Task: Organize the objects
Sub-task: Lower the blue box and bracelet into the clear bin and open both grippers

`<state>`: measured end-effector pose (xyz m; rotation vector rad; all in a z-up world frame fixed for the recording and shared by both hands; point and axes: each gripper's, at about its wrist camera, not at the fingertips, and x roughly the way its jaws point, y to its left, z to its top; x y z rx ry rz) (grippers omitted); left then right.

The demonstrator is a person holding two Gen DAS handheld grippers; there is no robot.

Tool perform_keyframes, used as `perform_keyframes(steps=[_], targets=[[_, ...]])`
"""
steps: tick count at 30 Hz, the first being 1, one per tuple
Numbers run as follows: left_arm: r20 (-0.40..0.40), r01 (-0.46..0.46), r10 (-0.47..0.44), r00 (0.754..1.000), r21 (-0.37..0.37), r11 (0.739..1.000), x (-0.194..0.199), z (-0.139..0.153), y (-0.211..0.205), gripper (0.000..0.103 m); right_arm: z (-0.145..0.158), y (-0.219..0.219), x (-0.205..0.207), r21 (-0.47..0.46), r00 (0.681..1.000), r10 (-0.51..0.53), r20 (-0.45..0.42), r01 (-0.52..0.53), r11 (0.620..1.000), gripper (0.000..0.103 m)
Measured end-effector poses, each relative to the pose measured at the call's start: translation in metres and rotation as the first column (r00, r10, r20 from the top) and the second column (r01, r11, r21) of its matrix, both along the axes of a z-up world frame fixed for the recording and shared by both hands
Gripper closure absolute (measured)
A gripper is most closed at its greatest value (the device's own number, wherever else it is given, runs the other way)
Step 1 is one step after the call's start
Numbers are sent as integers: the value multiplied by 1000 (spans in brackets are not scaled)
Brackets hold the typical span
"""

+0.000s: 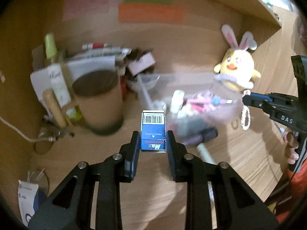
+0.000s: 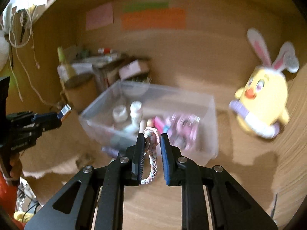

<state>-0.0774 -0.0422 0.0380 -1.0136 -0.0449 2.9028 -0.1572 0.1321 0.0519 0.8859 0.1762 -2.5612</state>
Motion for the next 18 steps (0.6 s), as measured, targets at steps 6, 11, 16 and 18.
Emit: perform_keyframes(steps=[6,11,16,18], targets=[[-71,8,-6,997,30,1000,-15,27,10,76,32,3,-11,-27,994,-40,-100,38,999,88],[-82,14,-10,997,44,999,-32,39,15,76,41,3,-26,-56,992,-47,-116,41,998,88],[-32,32,-31,999,45,998,-56,28,19,76,31,-2,-41,-28,995,-44,-89,42,999,88],[0,33,-33,999,34,999,-66,17,23,76,21,-8,-49,0,996,-43,-72,44,999,88]])
